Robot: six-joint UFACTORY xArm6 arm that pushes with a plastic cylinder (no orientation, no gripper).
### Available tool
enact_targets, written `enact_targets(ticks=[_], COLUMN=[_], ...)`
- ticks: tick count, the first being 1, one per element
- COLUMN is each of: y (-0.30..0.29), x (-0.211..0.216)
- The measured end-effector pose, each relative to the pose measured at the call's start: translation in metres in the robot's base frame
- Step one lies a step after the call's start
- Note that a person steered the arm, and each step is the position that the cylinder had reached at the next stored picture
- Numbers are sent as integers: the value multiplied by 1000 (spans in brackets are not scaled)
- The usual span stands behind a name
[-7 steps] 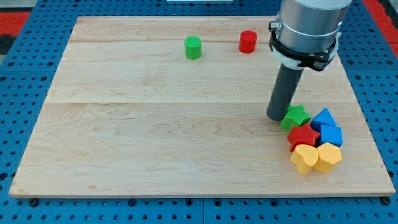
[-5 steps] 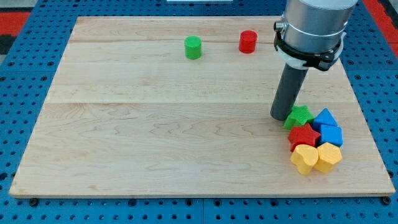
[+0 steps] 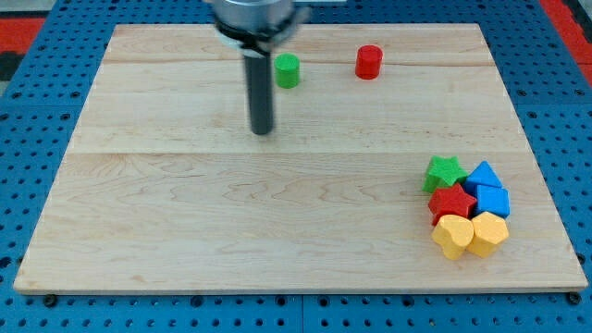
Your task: Move the green circle slightly down and right
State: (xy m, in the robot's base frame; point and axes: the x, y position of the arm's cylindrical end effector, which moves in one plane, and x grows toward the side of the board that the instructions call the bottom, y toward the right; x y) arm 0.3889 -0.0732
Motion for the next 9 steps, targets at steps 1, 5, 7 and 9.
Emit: enact_targets(ticks=[1, 5, 7, 9], y=[-44, 30, 90, 147], x=[-45, -110, -94, -50])
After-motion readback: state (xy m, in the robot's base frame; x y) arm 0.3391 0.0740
